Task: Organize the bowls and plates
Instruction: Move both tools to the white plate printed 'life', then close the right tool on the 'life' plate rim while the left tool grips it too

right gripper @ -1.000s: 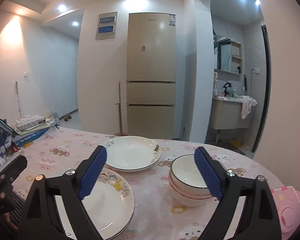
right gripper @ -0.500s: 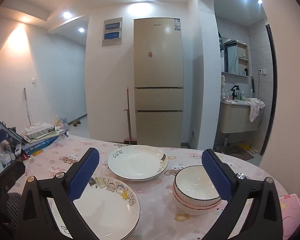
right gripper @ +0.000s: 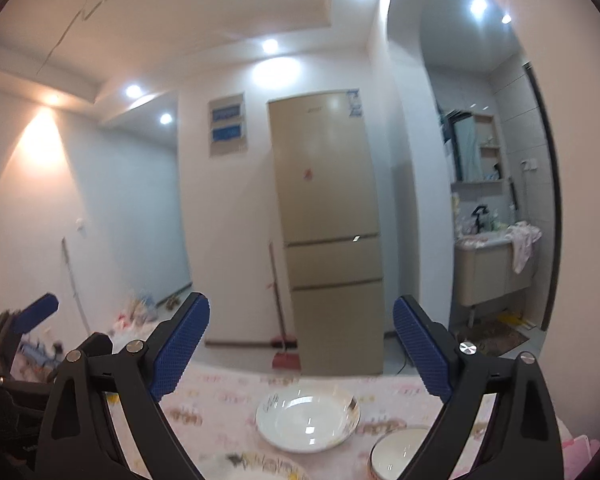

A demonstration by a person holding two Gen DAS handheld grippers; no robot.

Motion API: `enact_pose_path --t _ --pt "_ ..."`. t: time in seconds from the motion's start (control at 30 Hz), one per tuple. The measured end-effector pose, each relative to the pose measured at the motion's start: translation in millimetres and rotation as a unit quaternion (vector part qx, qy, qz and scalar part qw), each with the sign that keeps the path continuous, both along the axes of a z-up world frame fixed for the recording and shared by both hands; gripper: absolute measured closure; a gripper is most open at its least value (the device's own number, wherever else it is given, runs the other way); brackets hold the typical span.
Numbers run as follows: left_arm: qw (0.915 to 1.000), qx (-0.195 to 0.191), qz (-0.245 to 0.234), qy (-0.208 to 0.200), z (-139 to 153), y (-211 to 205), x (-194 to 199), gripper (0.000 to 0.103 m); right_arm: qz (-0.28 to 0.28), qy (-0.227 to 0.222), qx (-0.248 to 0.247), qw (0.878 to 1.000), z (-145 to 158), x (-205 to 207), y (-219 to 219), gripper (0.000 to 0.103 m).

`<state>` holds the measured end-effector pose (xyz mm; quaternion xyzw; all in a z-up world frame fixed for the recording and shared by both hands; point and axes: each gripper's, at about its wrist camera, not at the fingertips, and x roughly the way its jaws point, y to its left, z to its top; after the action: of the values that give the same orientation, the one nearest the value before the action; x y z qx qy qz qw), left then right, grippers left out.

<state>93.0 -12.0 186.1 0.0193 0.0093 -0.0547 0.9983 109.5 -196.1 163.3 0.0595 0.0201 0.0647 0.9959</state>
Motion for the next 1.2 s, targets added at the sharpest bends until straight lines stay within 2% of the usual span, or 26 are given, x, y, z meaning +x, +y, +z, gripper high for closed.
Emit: enact_pose_path --t 0.1,0.2,0.27,0.3,0.37,0.47,0.53,0.6,0.67,0.77,0.83,0.9,0.93,0.97,1.03,1.2 --pt "0.9997 -0.018 -0.009 0.015 11 -1 30 0.000 0.016 0.026 0.007 1.000 14 24 2 0.010" --pt "0.9995 -0.026 0.001 0.018 16 1 58 0.000 -0.015 0.039 0.023 0.999 16 51 -4 0.010" --pt "0.9991 -0.035 0.009 0.023 16 3 73 0.000 -0.037 0.050 0.044 0.997 7 69 -10 0.023" --pt "0.9986 -0.046 0.015 0.024 14 5 78 0.000 -0.041 0.062 0.061 0.995 1 79 -14 0.040" --pt "0.9981 -0.055 0.021 0.016 9 7 84 0.000 -0.036 0.093 0.082 0.992 -17 101 -22 0.042" --pt "0.9980 -0.051 0.013 0.033 -1 6 100 0.000 -0.076 0.132 0.038 0.988 -46 128 -17 0.042" --pt "0.9971 -0.044 0.005 0.061 -16 7 119 0.000 -0.079 0.159 0.021 0.984 -62 146 -14 0.043" --pt "0.9951 -0.049 -0.001 0.086 -35 10 136 0.001 -0.072 0.190 0.009 0.979 -76 163 -9 0.051" --pt "0.9916 -0.058 -0.010 0.116 -52 13 155 0.017 -0.093 0.200 -0.017 0.975 -89 174 -4 0.053" --pt "0.9847 -0.051 -0.008 0.167 -78 14 186 0.019 -0.089 0.250 -0.023 0.964 -114 195 0 0.053" --pt "0.9777 -0.047 -0.018 0.204 -99 12 205 0.019 -0.079 0.296 -0.017 0.952 -133 211 -1 0.053" --pt "0.9691 -0.040 -0.023 0.242 -118 9 223 0.033 -0.089 0.330 -0.027 0.939 -150 220 -4 0.053" --pt "0.9652 -0.037 -0.023 0.258 -126 7 229 0.056 -0.095 0.342 -0.032 0.934 -157 224 -7 0.053" --pt "0.9594 -0.035 -0.022 0.279 -137 5 237 0.066 -0.098 0.357 -0.034 0.928 -164 228 -9 0.053" --pt "0.9484 -0.039 -0.037 0.312 -157 0 250 0.066 -0.090 0.389 -0.026 0.917 -179 236 -16 0.053" --pt "0.9237 -0.045 -0.051 0.377 -200 -4 275 0.066 -0.073 0.430 -0.008 0.900 -201 248 -28 0.053"
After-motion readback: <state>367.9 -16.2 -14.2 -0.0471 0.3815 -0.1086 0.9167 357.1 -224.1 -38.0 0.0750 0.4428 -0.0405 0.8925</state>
